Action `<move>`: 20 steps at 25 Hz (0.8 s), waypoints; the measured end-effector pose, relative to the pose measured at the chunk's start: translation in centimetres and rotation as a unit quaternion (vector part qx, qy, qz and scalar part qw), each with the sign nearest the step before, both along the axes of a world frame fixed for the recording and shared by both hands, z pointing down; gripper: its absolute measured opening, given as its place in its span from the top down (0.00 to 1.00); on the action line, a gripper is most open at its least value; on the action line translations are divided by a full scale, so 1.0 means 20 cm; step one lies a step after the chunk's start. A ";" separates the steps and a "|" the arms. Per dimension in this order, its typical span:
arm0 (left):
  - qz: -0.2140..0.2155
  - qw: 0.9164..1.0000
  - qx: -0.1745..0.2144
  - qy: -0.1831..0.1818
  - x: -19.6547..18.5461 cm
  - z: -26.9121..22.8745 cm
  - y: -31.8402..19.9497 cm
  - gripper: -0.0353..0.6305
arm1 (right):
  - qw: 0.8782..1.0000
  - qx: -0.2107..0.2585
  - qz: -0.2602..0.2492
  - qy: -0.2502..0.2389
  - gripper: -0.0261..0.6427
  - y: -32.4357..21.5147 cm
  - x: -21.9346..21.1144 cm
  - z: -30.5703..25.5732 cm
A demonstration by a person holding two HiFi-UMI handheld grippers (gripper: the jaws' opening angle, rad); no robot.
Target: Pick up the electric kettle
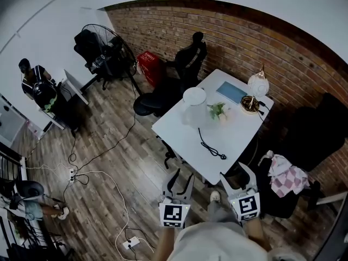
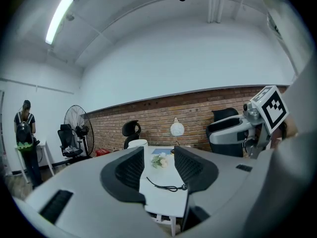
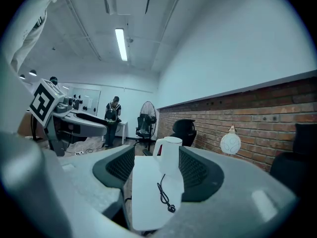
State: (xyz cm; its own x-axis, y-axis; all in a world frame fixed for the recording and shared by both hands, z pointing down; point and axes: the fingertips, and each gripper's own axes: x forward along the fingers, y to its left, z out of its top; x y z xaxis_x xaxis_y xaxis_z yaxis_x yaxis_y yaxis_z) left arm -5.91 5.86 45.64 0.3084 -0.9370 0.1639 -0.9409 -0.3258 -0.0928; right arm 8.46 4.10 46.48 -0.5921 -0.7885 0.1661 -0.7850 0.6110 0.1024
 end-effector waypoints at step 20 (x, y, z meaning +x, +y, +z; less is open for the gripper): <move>-0.060 0.998 -0.027 -0.018 0.09 -0.01 -0.55 0.66 | 0.997 0.001 -0.076 -0.009 0.54 -0.63 0.04 -0.01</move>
State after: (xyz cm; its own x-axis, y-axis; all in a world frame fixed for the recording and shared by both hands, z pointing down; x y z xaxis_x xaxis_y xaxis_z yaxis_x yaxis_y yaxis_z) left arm -4.06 -5.10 45.53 0.1872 -0.9565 0.2237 -0.9697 -0.2163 -0.1132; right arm 9.31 -8.54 46.27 -0.7078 -0.6898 0.1526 -0.6849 0.7229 0.0908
